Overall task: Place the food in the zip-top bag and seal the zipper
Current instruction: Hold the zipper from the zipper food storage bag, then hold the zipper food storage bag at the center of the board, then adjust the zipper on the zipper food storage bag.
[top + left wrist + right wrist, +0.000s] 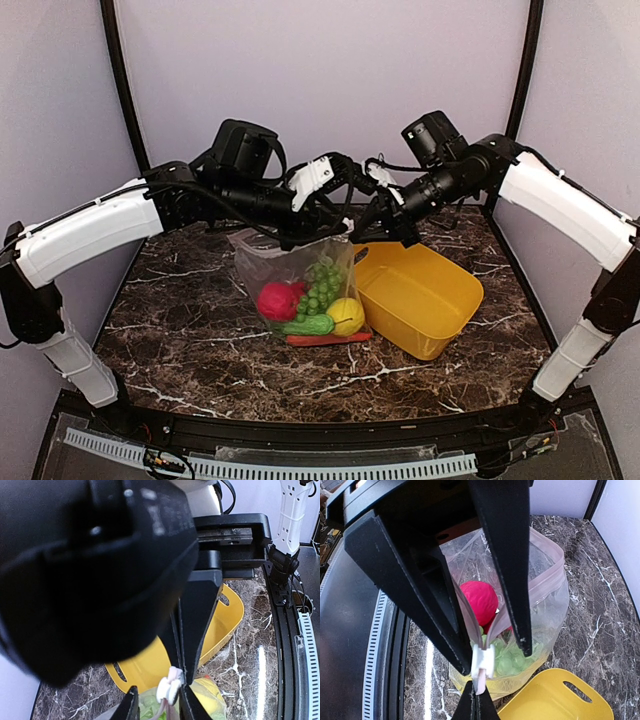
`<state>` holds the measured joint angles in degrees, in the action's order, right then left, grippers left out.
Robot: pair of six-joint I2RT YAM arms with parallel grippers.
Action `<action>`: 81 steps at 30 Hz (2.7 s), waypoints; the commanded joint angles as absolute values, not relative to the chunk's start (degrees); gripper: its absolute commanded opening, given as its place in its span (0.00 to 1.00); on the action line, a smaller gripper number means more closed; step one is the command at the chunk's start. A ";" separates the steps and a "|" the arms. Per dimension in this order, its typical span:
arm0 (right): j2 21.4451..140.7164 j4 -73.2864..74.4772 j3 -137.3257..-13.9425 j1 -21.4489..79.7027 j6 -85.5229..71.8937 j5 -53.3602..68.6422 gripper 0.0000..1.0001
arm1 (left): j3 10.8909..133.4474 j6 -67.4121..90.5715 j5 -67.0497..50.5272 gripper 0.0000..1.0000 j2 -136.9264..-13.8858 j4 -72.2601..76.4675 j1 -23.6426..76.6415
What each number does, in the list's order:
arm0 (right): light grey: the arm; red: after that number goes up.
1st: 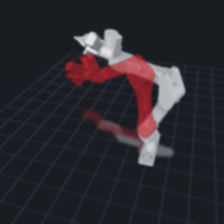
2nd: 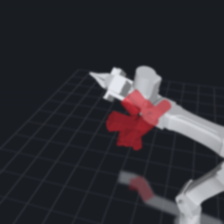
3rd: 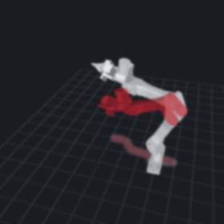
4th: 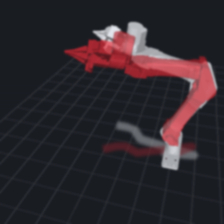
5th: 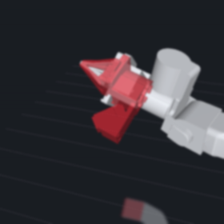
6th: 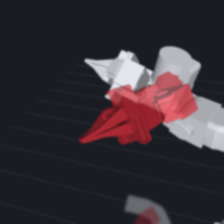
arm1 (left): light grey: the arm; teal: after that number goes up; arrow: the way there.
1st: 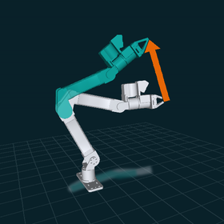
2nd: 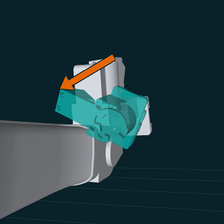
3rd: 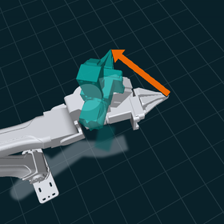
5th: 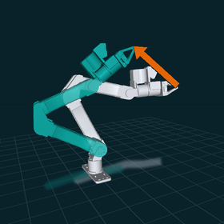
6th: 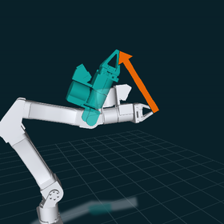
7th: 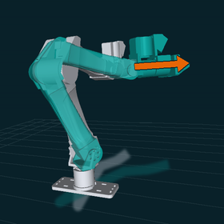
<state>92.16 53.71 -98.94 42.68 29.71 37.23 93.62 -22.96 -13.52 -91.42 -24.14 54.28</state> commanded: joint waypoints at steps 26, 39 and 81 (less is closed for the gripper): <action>91.48 48.58 -98.26 42.89 29.20 37.75 0.20 | 97.97 -23.30 -17.58 0.01 -93.72 -29.74 54.58; 89.43 45.18 -96.26 39.95 31.60 38.32 0.00 | 96.33 -21.09 -18.12 0.01 -92.41 -30.10 54.17; 82.72 42.11 -84.11 23.72 34.07 41.80 0.00 | 65.94 -15.46 -3.70 0.01 -65.29 -36.76 47.20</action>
<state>84.82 43.70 -84.40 26.65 34.00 46.37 68.49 -16.73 -7.68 -68.12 -28.51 48.51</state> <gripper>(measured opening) 0.003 0.067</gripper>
